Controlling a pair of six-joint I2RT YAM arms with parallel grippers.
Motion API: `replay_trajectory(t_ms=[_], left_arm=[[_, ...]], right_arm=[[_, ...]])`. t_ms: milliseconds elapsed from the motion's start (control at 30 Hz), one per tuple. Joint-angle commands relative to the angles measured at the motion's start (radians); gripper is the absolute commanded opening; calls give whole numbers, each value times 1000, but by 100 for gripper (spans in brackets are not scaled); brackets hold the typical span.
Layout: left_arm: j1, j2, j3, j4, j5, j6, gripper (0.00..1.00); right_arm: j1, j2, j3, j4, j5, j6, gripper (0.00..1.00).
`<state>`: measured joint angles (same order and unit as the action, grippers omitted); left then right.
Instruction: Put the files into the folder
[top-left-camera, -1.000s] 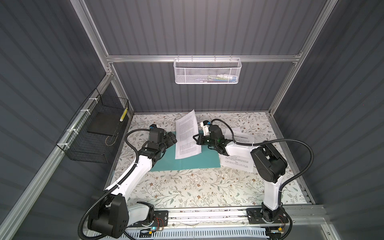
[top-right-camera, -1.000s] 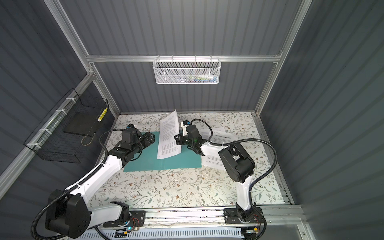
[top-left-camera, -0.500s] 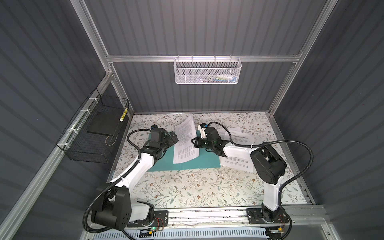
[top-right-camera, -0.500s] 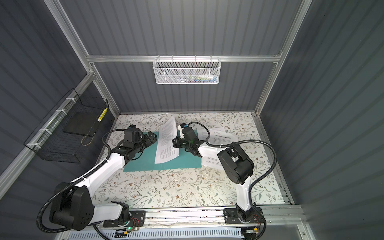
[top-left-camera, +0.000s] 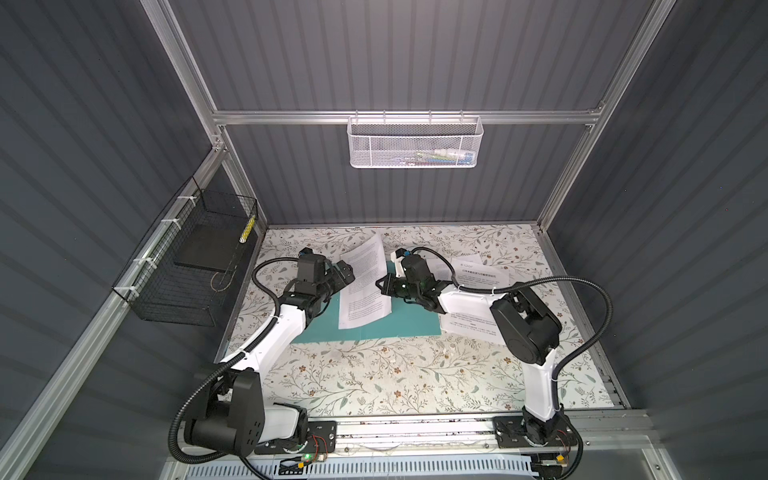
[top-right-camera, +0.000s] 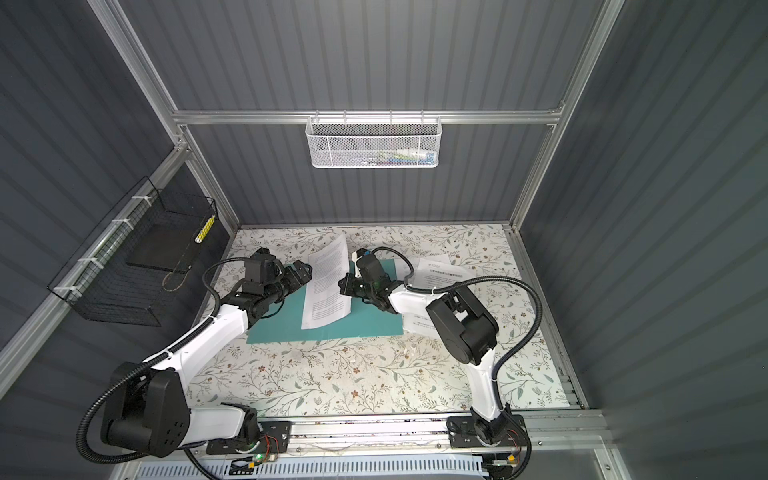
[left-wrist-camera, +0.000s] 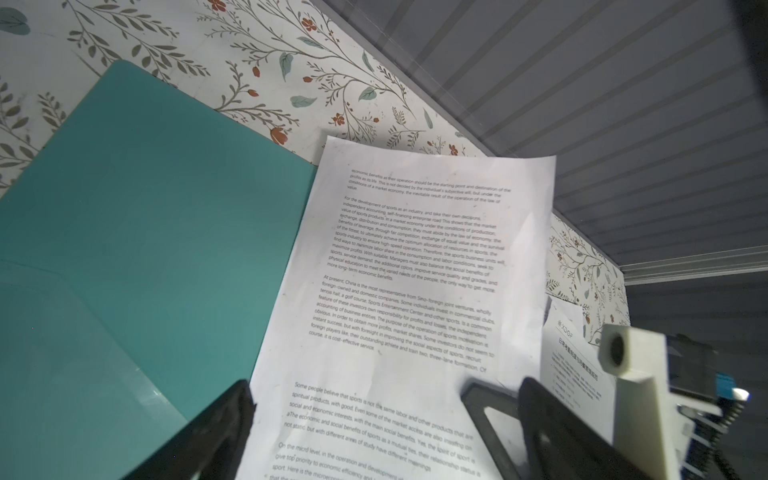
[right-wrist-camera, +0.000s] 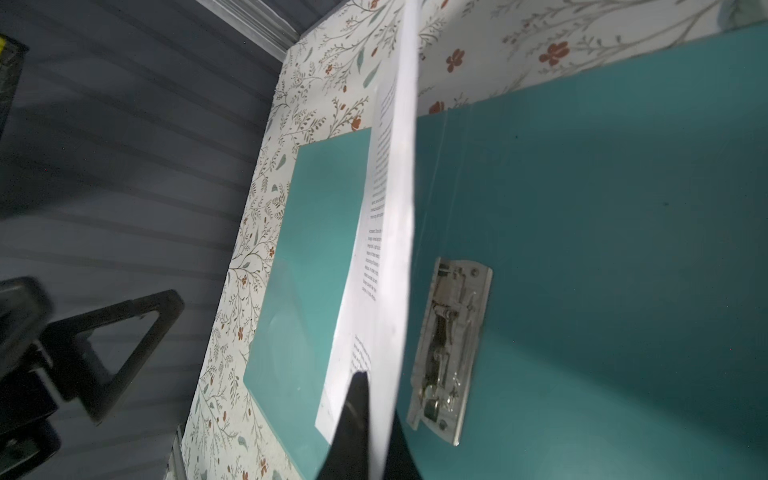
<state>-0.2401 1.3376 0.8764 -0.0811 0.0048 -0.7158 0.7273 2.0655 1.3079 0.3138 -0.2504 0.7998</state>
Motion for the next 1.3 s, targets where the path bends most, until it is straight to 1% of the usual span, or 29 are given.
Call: replay_trajectory(t_ms=[0, 567, 933, 1267], left_arm=[[9, -2, -19, 5, 20, -8, 100], [28, -18, -74, 27, 35, -18, 99], [35, -14, -93, 32, 36, -25, 99], [42, 4, -97, 32, 55, -20, 99]], right_arm=[[9, 37, 46, 1, 2, 44, 0], [52, 165, 186, -52, -13, 76, 0], [76, 218, 278, -143, 39, 130, 0], [101, 268, 336, -177, 49, 186, 0]])
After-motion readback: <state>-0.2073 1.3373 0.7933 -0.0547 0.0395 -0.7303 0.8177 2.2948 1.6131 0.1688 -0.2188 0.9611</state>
